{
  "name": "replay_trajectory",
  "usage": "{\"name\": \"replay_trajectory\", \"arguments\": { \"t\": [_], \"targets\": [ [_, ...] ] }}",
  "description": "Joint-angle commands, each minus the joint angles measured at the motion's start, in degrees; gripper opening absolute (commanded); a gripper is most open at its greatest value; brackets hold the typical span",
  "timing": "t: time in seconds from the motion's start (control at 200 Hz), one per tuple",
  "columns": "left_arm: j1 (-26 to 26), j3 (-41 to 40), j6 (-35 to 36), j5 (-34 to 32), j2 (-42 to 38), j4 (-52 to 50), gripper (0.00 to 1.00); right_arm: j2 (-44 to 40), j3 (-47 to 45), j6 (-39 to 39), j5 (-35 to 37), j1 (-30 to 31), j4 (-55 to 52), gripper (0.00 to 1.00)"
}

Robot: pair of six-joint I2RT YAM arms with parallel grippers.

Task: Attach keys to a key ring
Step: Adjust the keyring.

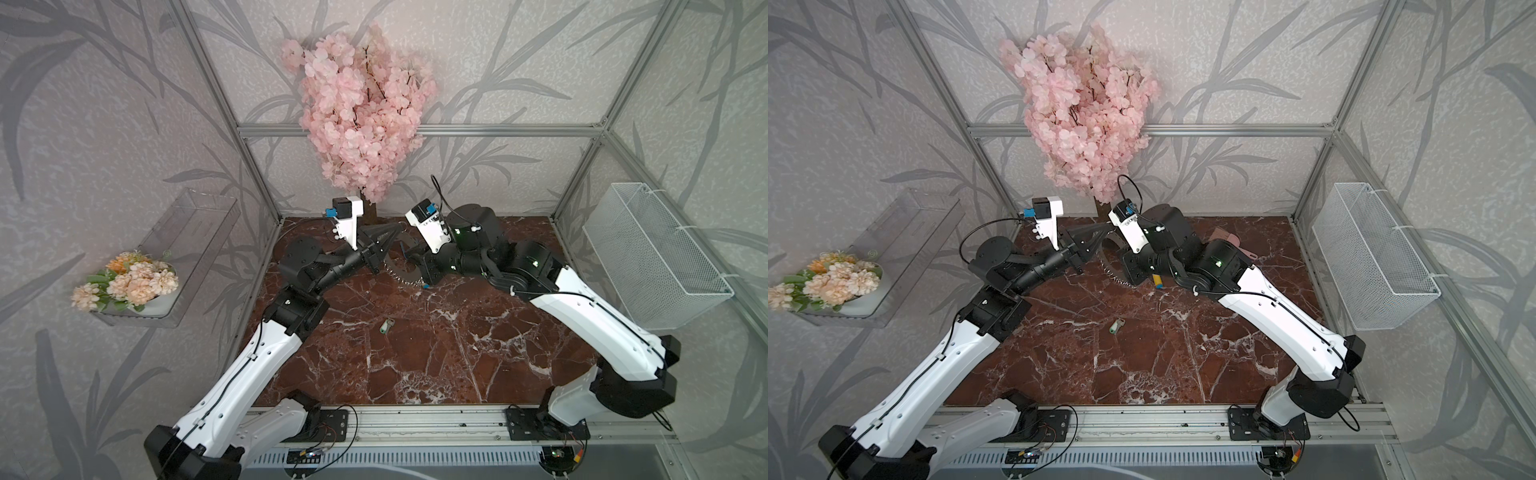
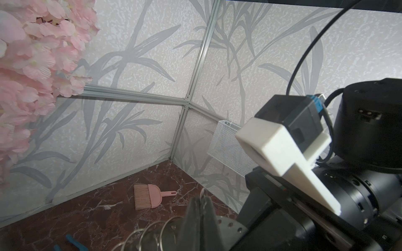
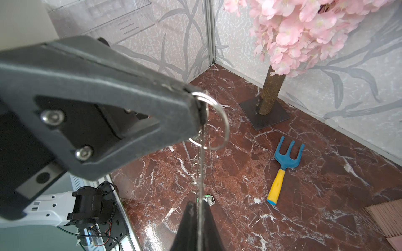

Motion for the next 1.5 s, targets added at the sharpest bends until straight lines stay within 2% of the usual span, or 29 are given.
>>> {"name": "replay_trajectory", "arguments": {
  "t": [0.0,0.245,0.455,0.57,0.71,0.855,1.18,1.295,1.38,1.465,1.495],
  "targets": [
    [-0.1,-1.7,1.8,-2.5,0.5,-0.1,0.0,0.2,3.4,-0.9,-1.0,1.7,2.3,0.0],
    [-0.6,-7.1,-1.3,-9.1,-1.1,6.4,0.0,1.9,4.8,-0.6,-0.5,3.2,2.1,0.0],
    [-1.0,-16.0,-10.0,-14.2,-2.8,20.9,0.0,3.6,6.1,0.6,0.1,3.2,2.0,0.0],
    [-1.6,-20.3,-13.9,-17.4,-3.2,29.6,0.0,4.4,6.6,1.2,-0.6,3.2,2.5,0.06],
    [-1.9,-22.1,-16.7,-19.3,-2.9,35.4,0.0,5.0,7.4,1.7,-1.8,3.3,2.7,0.16],
    [-2.1,-23.2,-18.8,-20.2,-3.2,40.9,0.0,4.2,6.6,1.7,-2.6,3.2,4.0,0.41],
    [-2.3,-21.9,-19.4,-20.3,-3.3,44.8,0.0,-3.3,-0.1,-1.2,0.2,3.2,7.7,0.63],
    [-2.3,-20.1,-20.3,-18.0,-2.3,45.4,0.0,-7.6,-3.8,-2.4,2.9,3.0,10.7,0.63],
    [-2.3,-18.6,-22.4,-17.1,-1.8,44.2,0.0,-9.8,-5.4,-2.1,1.9,1.9,12.2,0.57],
    [-2.3,-17.7,-23.8,-14.9,-1.1,45.5,0.0,-11.2,-6.6,1.5,-4.9,-1.8,13.9,0.53],
    [-2.3,-17.4,-24.5,-14.1,-0.8,46.2,0.0,-11.6,-7.4,3.4,-8.2,-5.0,15.0,0.51]
  ]
}}
